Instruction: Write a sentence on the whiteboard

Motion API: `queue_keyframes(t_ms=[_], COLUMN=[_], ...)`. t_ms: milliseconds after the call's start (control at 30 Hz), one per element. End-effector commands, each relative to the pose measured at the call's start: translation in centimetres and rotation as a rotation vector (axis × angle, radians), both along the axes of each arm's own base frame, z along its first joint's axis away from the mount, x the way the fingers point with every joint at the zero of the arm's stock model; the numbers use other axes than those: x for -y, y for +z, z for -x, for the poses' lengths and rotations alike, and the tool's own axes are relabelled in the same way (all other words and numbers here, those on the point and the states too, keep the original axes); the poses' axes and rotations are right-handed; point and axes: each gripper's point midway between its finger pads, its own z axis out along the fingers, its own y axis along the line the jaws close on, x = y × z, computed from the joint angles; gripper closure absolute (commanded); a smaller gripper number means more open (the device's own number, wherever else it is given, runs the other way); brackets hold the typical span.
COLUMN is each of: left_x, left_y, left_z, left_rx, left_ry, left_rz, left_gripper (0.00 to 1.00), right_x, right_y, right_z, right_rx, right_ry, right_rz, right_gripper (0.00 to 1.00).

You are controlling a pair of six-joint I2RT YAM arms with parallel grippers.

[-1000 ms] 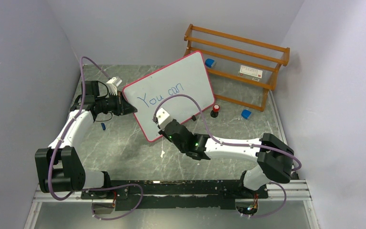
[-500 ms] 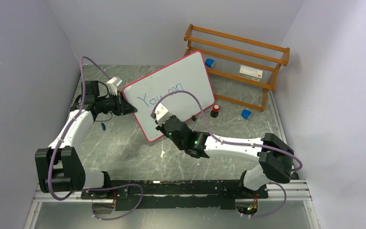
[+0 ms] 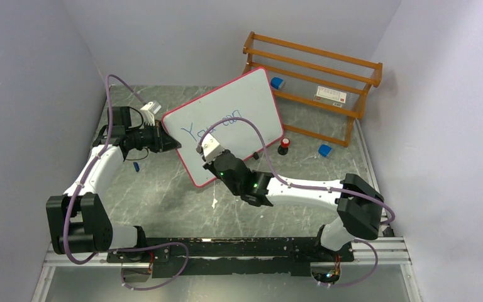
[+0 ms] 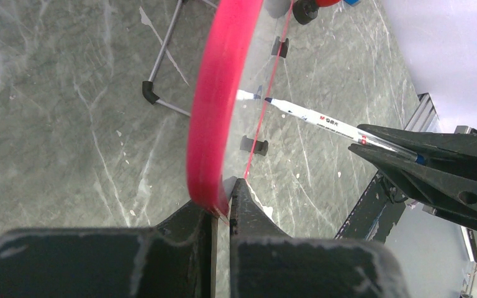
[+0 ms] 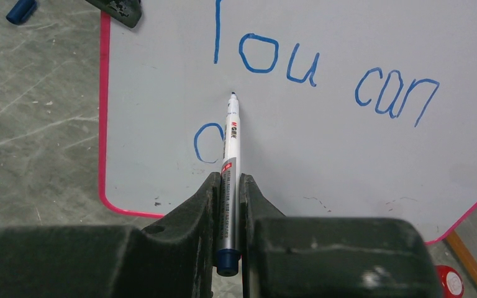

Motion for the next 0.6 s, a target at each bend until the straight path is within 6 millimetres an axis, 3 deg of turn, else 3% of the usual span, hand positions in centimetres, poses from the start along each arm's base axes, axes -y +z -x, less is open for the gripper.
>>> queue_keyframes(t_ms=[0,567], left_x=[-2.6,-2.5], left_y=[-2.2,-2.2], left_z=[-1.7,-1.7], left_rx=[0.040,0.041], left_ry=[0.096,0.096], left_rz=[-0.160,-0.161], left_gripper=[0.95,0.95], right_x=[0.3,0.7], right_y=[0.7,-1.8], right_z=[-0.7,0.1], right_rx=[0.011,-0.057], right_ry=[-0.035,-0.009], right_rz=[-0.025,0.035], right_gripper=[1.00,1.00])
